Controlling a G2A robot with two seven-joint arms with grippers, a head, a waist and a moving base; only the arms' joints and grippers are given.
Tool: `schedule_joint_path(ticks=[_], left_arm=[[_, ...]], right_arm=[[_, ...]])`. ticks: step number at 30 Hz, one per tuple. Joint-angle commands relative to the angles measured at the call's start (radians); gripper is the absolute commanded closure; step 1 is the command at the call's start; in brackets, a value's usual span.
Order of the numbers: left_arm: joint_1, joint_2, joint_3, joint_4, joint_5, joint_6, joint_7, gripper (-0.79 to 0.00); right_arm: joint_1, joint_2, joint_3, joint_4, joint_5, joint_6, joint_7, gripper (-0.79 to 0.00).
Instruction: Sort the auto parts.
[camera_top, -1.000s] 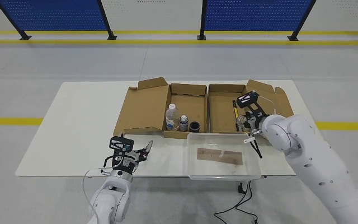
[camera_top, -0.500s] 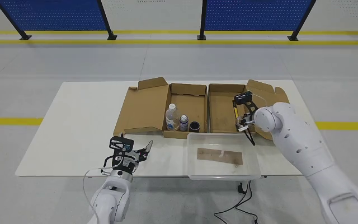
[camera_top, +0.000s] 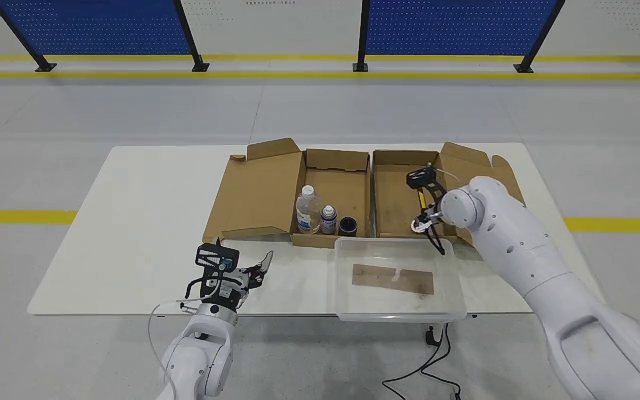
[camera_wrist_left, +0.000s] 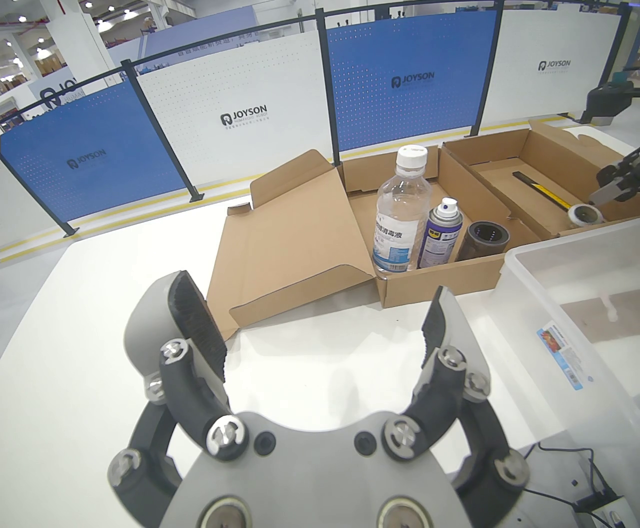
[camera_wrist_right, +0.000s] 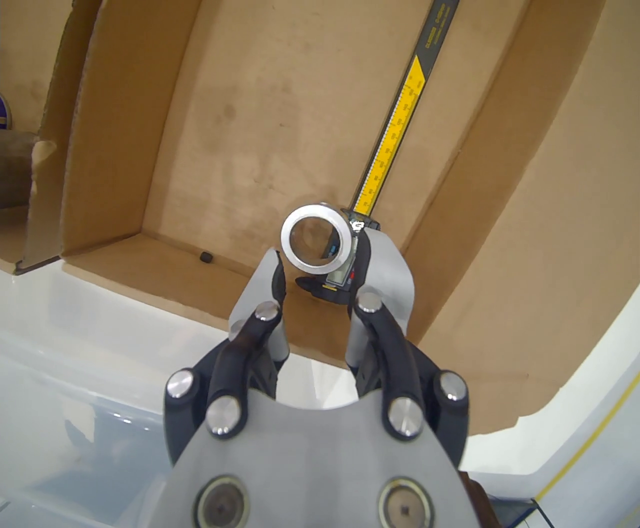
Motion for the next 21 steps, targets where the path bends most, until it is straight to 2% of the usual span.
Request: schedule_joint_path(ticks=[1, 2, 7, 12, 17, 21], left_arm=[[0.0, 0.0, 0.0, 0.0, 0.0, 0.0, 0.0, -0.785], [0.0, 0.0, 0.0, 0.0, 0.0, 0.0, 0.0, -0.785], [0.0, 0.0, 0.0, 0.0, 0.0, 0.0, 0.0, -0.785], [0.0, 0.0, 0.0, 0.0, 0.0, 0.0, 0.0, -0.785], [0.0, 0.0, 0.0, 0.0, 0.0, 0.0, 0.0, -0.785], [0.0, 0.0, 0.0, 0.0, 0.0, 0.0, 0.0, -0.785]], right_arm=[[0.004, -0.004, 0.002, 0.003, 0.001, -0.007, -0.013, -0.594], [0.005, -0.005, 0.007, 0.001, 0.003, -0.011, -0.024, -0.785], [-0.024, 0.017, 0.074, -0.07, 0.023, -0.033, -0.087, -0.785], [-0.136, 0.079, 0.213, -0.262, 0.019, -0.001, -0.131, -0.785], [-0.358, 0.155, 0.429, -0.557, 0.011, 0.05, -0.149, -0.785], [-0.534, 0.192, 0.577, -0.748, 0.015, 0.082, -0.161, -0.785]])
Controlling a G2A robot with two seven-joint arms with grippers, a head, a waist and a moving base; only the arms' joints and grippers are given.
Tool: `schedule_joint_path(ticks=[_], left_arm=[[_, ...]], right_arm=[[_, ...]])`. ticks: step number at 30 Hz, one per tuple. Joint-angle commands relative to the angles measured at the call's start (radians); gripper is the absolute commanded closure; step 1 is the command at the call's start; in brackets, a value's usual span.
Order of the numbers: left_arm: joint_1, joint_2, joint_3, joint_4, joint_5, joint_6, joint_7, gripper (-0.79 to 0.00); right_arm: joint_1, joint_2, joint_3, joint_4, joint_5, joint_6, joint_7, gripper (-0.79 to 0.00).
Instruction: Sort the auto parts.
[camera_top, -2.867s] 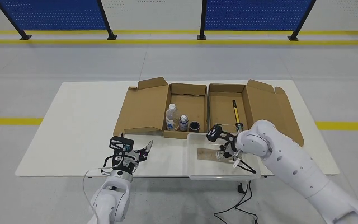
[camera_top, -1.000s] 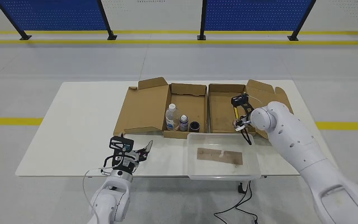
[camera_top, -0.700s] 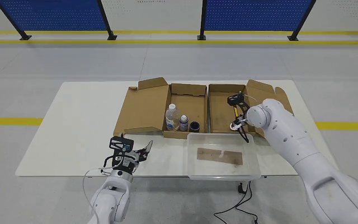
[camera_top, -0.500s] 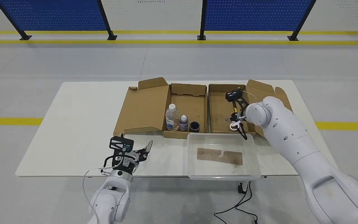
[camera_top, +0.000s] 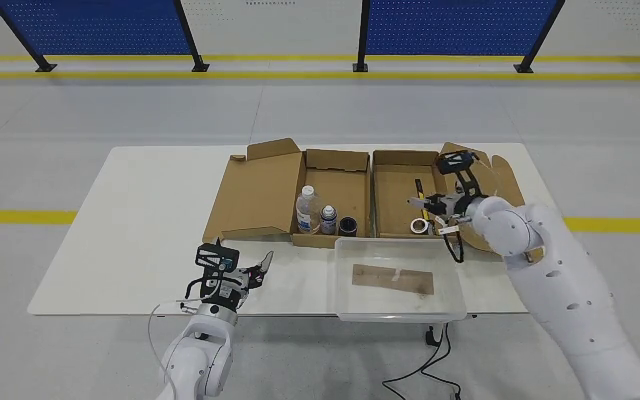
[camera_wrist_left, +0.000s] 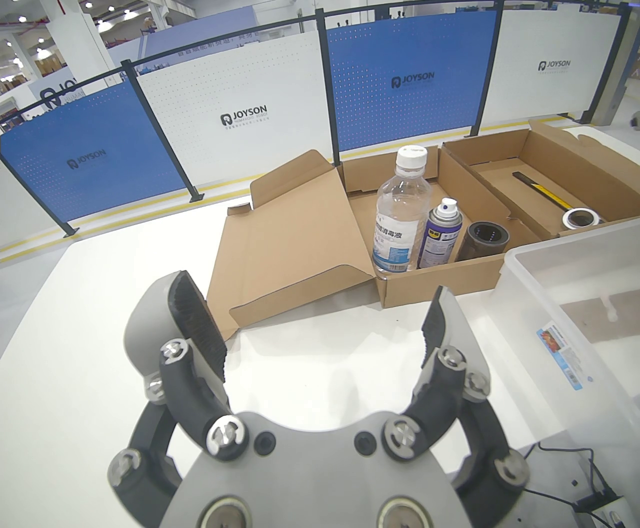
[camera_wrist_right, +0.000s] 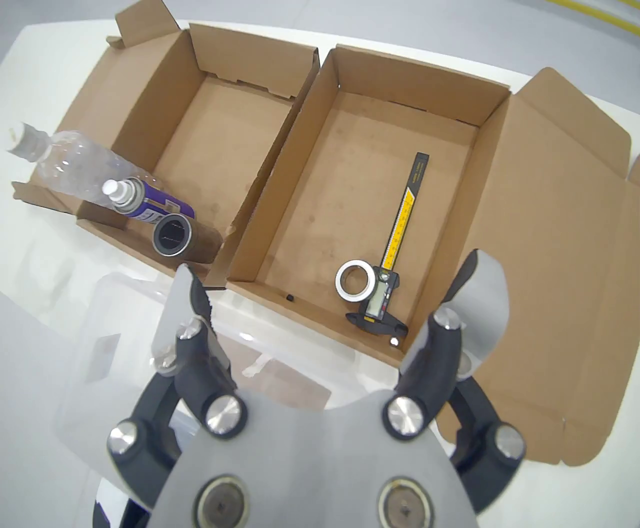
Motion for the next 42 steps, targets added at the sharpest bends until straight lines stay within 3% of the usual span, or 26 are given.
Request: schedule_joint_path(ticks=[1, 9, 16, 42], left_arm=[[0.0, 0.0, 0.0, 0.0, 0.0, 0.0, 0.0, -0.785], [0.0, 0.0, 0.0, 0.0, 0.0, 0.0, 0.0, -0.785], [0.0, 0.0, 0.0, 0.0, 0.0, 0.0, 0.0, -0.785], [0.0, 0.0, 0.0, 0.0, 0.0, 0.0, 0.0, -0.784]], right_arm=[[-0.099, 0.013, 0.077, -0.098, 0.007, 0.018, -0.011, -0.785], [-0.469, 0.043, 0.319, -0.387, 0.027, 0.097, -0.095, -0.785], [-0.699, 0.04, 0.395, -0.565, 0.011, 0.182, -0.155, -0.785], [-0.699, 0.04, 0.395, -0.565, 0.011, 0.182, -0.155, -0.784]])
